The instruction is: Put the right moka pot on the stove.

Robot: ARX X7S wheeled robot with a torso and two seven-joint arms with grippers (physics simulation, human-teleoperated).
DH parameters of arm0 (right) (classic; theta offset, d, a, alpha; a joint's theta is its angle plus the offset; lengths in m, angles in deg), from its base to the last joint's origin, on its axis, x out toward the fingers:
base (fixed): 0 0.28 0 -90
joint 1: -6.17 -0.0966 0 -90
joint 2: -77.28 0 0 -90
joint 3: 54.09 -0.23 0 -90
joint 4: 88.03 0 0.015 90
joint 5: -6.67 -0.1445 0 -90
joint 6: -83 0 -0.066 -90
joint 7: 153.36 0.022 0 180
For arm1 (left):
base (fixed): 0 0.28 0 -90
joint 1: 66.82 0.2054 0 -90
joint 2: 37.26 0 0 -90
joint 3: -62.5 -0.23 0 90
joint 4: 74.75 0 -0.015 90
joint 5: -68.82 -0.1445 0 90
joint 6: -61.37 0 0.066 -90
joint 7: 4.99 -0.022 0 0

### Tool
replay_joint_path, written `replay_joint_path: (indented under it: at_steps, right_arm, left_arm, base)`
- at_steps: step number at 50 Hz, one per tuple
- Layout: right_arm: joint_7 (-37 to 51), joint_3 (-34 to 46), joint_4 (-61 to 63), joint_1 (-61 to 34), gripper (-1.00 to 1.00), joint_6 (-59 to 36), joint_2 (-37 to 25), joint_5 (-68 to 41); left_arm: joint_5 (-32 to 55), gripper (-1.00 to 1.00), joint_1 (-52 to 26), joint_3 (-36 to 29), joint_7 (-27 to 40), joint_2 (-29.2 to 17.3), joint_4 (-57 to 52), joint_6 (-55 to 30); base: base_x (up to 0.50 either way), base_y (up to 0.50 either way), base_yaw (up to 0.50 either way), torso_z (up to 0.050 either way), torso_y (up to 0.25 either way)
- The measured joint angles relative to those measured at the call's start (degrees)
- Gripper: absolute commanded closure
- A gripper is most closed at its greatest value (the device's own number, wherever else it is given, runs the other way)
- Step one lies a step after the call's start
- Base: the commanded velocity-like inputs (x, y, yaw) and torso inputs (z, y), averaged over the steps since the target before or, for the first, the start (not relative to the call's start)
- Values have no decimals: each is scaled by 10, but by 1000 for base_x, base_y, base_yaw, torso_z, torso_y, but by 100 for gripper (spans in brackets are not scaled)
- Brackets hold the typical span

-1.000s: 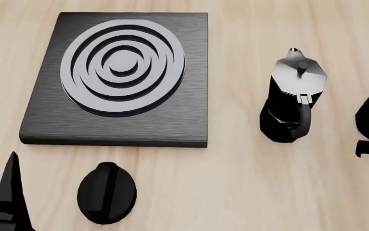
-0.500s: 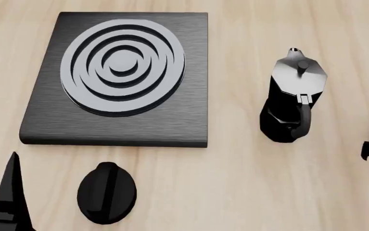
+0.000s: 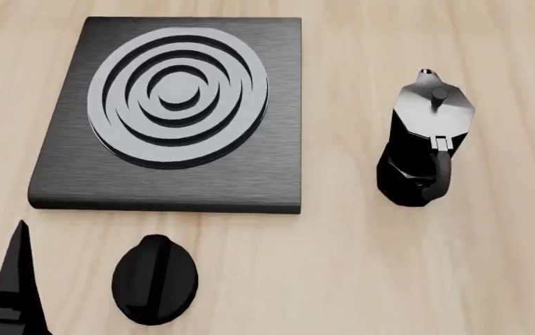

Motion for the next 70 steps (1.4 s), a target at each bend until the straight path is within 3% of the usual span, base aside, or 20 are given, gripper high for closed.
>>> replay_joint_path:
  at_steps: [18,30,46,70]
  right_arm:
    - [75,-199,111,73,100,-82,-32,-170]
    - [117,-270,156,98,100,-99,-45,-271]
    - [138,-237,196,90,100,-70,-57,-321]
    - [135,-96,222,25,100,-9,-68,-319]
  left_arm:
    - [-1,-100,0,-3,0,-2,1,4]
    - [-1,-100,-1,-5,1,-4,2,6]
    - [-1,-100,0,-7,1,-6,2,11]
    - [0,-100,0,-9,3,-9,2,16]
  base:
    - [0,0,0,0,1]
    - [0,0,0,0,1]
    - [0,0,0,0,1]
    - [0,0,0,0,1]
